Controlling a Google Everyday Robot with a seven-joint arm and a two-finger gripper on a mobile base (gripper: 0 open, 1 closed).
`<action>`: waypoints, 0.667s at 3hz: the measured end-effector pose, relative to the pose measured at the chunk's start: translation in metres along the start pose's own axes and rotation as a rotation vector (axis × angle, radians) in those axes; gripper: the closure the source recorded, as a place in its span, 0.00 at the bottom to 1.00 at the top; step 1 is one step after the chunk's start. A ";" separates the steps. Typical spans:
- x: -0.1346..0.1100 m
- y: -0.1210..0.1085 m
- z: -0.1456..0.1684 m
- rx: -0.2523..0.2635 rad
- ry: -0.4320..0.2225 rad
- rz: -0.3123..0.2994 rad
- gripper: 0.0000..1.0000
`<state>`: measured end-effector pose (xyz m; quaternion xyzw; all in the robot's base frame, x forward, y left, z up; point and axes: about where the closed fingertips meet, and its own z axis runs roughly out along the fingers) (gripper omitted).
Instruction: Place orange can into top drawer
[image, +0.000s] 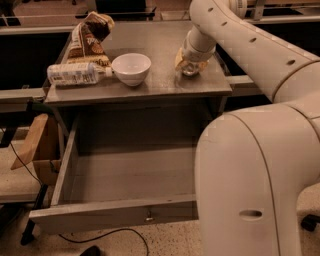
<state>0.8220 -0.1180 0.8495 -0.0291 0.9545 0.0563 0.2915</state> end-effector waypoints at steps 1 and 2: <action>-0.003 -0.009 -0.024 -0.013 -0.037 -0.012 0.84; -0.001 -0.026 -0.071 -0.078 -0.046 -0.054 1.00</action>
Offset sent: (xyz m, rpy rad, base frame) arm -0.0777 -0.0757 0.1142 0.0237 -0.0630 0.2832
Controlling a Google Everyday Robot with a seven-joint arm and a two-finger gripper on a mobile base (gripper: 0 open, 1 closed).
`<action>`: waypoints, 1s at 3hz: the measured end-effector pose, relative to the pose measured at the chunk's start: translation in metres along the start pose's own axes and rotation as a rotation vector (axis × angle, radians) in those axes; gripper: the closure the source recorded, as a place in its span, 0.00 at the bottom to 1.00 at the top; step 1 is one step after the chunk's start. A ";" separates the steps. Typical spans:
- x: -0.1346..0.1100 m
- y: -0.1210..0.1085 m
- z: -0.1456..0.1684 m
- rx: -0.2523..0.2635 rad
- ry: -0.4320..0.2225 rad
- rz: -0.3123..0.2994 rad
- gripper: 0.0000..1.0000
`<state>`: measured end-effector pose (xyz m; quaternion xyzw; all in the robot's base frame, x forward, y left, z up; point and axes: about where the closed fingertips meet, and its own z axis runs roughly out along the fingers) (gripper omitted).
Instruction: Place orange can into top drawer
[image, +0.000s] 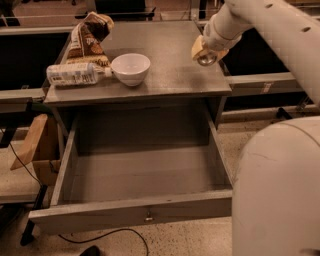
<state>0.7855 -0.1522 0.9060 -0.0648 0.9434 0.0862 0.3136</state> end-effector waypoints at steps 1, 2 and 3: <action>0.014 -0.017 -0.046 -0.108 0.039 -0.082 1.00; 0.037 -0.032 -0.080 -0.198 0.095 -0.196 1.00; 0.067 -0.039 -0.094 -0.291 0.182 -0.363 1.00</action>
Offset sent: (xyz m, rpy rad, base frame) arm -0.1513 -0.1215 0.0494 -0.1597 0.2215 0.7544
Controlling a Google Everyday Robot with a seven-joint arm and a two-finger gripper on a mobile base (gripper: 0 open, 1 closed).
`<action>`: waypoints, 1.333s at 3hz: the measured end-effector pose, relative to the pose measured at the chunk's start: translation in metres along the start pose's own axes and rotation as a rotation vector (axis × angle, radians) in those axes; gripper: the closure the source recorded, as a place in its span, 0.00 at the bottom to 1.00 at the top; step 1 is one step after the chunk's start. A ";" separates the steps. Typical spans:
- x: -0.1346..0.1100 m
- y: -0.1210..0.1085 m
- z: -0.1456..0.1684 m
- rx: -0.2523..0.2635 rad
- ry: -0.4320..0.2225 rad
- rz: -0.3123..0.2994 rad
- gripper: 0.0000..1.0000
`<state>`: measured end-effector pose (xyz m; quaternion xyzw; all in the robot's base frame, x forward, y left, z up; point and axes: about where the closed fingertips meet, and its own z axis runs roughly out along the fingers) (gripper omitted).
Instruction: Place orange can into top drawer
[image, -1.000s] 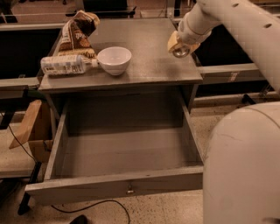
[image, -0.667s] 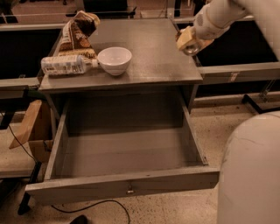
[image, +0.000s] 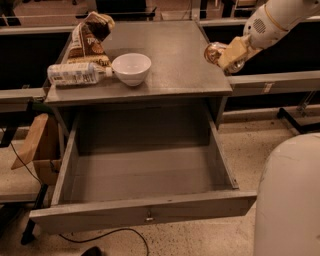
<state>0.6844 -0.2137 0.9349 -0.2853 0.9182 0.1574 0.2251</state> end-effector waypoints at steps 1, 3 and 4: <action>0.016 0.009 0.000 -0.041 0.067 -0.090 1.00; 0.013 0.012 -0.004 -0.059 -0.010 -0.064 1.00; 0.039 0.029 -0.002 -0.111 -0.013 -0.046 1.00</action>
Offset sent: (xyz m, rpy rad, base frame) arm -0.0052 0.0039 -0.0135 -0.0158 0.0484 0.0707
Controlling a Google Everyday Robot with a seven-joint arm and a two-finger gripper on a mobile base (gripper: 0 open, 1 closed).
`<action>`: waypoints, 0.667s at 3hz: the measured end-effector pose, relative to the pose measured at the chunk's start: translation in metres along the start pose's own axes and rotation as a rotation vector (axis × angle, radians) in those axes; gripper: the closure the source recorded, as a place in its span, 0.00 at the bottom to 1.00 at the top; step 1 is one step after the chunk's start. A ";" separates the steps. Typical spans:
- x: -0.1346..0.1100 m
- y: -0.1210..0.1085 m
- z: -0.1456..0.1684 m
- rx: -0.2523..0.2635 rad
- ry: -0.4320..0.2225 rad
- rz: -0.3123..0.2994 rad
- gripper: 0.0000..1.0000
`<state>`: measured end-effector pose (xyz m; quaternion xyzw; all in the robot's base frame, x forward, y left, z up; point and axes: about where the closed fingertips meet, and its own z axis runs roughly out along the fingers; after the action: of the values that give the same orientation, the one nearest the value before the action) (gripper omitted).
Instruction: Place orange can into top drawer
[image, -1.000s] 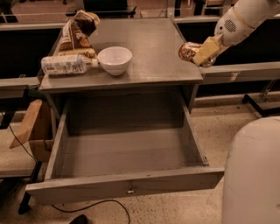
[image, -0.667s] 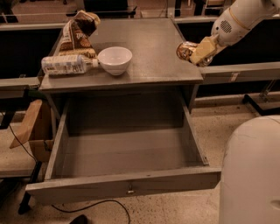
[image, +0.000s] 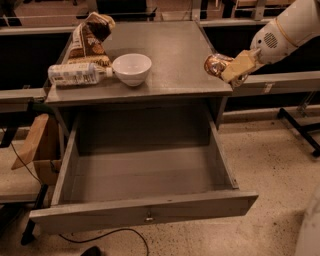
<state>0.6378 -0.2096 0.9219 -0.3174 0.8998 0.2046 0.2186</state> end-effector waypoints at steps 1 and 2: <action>0.024 0.042 -0.011 -0.060 -0.017 -0.023 1.00; 0.045 0.092 0.011 -0.117 0.017 -0.046 1.00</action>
Offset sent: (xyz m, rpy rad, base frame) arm -0.1631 0.0981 -0.0973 0.0458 0.2550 0.1885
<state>0.5488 -0.1598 0.9103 -0.3518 0.8805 0.2494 0.1967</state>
